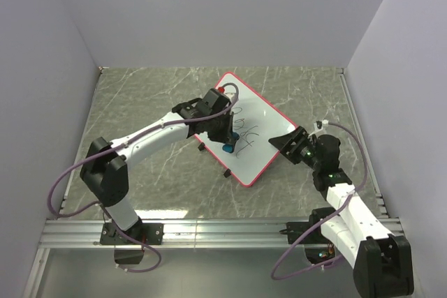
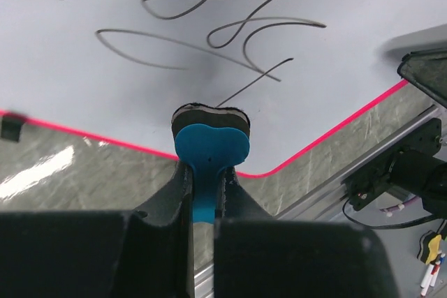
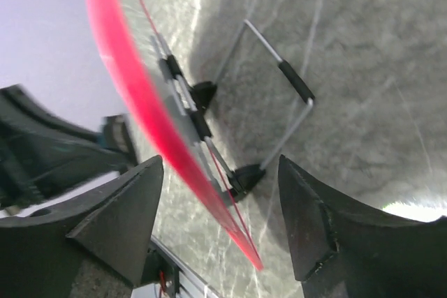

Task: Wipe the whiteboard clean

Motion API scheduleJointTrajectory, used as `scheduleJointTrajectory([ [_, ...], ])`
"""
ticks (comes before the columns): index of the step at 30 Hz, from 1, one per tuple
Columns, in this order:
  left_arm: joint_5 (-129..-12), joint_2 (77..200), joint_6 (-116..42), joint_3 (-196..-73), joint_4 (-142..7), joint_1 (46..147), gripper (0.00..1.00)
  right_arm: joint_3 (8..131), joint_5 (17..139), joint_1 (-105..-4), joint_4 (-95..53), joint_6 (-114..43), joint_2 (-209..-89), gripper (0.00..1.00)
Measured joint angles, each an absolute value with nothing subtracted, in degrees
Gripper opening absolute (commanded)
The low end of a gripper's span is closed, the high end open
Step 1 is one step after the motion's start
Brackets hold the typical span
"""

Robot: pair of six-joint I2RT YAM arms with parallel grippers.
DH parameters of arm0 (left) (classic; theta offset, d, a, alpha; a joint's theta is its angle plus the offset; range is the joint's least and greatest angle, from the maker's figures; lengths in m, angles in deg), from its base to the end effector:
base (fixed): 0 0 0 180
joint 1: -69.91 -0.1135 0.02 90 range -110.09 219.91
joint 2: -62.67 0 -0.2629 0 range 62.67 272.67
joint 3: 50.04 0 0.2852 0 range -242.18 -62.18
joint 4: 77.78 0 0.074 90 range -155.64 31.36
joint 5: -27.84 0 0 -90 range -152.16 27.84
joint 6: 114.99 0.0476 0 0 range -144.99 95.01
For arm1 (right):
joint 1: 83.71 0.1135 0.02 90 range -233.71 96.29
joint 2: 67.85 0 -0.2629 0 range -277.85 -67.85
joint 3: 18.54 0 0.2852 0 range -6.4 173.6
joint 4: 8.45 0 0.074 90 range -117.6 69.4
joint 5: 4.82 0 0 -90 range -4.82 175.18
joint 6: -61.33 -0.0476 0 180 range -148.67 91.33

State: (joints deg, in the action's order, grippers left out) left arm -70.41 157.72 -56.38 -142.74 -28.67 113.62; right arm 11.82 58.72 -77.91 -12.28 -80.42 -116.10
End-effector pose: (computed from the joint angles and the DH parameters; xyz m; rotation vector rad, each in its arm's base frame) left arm 0.2870 -0.2838 0.2690 0.3448 2.5825 -0.7039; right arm 0.2214 0.0438 0.1789 0.4993 2.0149 1.0916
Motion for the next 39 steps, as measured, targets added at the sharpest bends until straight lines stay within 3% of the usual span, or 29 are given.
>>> scheduleJointTrajectory([
  [5,-72.5,161.0,-57.1,-142.6,-33.3,114.1,0.00,9.6,58.1,-77.8,-6.2,-80.9,-117.4,0.62],
  [17,-73.1,168.8,-57.7,-145.5,-40.4,117.9,0.00,8.4,54.2,-76.5,3.0,-77.9,-122.1,0.00],
  [31,-72.1,171.3,-59.3,-150.5,-42.3,122.3,0.00,9.5,56.0,-76.2,2.1,-74.2,-121.4,0.00],
  [39,-75.5,165.4,-60.8,-134.3,-52.6,116.6,0.00,9.9,56.9,-75.5,-1.0,-73.4,-120.2,0.00],
])
